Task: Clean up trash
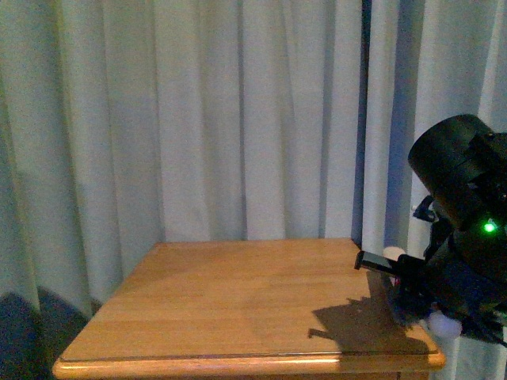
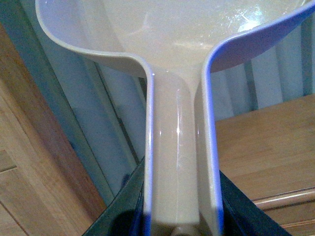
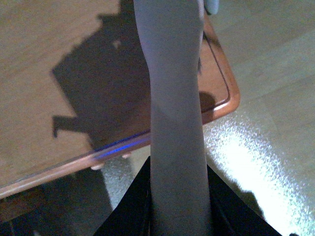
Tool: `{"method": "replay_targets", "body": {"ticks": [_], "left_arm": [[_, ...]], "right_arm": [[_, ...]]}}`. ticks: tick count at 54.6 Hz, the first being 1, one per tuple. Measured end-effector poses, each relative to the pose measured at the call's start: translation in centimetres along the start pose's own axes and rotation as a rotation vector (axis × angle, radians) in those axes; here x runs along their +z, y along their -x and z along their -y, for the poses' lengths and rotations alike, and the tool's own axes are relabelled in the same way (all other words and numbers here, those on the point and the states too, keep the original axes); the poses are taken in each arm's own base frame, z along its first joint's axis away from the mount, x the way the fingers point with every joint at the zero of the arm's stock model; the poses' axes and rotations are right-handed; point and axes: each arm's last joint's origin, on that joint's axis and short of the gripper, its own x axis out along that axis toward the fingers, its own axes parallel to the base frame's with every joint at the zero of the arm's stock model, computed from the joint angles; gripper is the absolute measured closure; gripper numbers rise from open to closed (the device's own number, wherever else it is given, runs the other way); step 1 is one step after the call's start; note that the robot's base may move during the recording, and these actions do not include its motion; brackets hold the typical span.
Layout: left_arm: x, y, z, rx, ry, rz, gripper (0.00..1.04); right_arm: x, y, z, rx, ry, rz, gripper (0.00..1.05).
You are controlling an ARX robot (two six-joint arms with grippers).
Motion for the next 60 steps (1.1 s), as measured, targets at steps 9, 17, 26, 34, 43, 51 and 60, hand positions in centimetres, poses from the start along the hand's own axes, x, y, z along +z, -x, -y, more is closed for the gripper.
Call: {"method": "replay_targets", "body": {"ticks": [9,17,26,34,43,51,60], "left_arm": [[0.0,0.0,0.0,0.000,0.000,0.000,0.78],[0.0,0.0,0.0,0.000,0.000,0.000,0.78],[0.0,0.0,0.0,0.000,0.000,0.000,0.78],[0.0,0.0,0.0,0.000,0.000,0.000,0.78],[0.0,0.0,0.0,0.000,0.000,0.000,0.78],[0.0,0.0,0.0,0.000,0.001,0.000,0.78],[0.0,0.0,0.0,0.000,0.001,0.000,0.78]], "right_arm": [[0.9,6.0,1.1,0.036,0.171,0.308,0.84],[-0.9,11.6,3.5,0.068,0.315,0.527,0.84],[-5.5,15.4,7.5,0.002,0.433,0.644,0.84],[-8.0,17.8,9.9,-0.032,0.424,0.703,0.84],[-10.4,20.0,11.6,-0.104,0.418,0.830,0.84],[-11.4,20.7,12.8,-0.122,0.395,0.880,0.84],[-11.8,20.5,13.8,-0.173,0.353,0.888,0.84]]}}
